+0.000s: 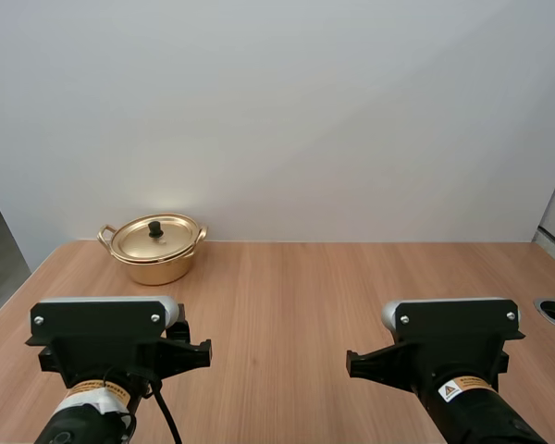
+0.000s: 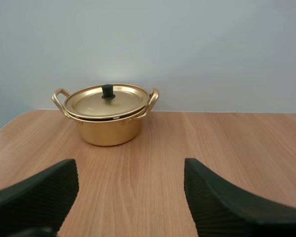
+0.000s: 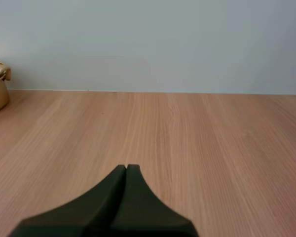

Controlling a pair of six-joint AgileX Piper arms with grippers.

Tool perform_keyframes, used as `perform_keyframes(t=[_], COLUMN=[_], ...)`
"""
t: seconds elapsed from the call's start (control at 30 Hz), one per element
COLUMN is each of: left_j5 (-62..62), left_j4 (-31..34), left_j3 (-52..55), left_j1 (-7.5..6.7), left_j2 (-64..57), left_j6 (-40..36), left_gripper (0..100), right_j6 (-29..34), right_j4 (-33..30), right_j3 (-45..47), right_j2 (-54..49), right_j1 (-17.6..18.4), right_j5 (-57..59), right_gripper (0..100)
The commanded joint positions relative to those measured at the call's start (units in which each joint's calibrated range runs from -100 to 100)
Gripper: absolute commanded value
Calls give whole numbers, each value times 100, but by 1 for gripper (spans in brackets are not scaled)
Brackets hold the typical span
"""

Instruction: Open the pot, put the car inside, and close it

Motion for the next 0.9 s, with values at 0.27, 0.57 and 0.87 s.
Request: perform_keyframes(t=[0.27,0.57,0.87], left_j5=[0,18,18], left_j4=[6,-6,-6], left_j3=[0,0,0], left_j1=[-3,-3,-3], left_j2=[0,0,0], left_j6=[-6,321,321], left_gripper=[100,100,43], right_j6=[-1,-1,-1], right_j4=[0,0,0], right_j3=[0,0,0], right_j2=[0,0,0], right_j1=[23,22,22], right_j5=[-2,-2,-2], right_gripper=[0,0,0])
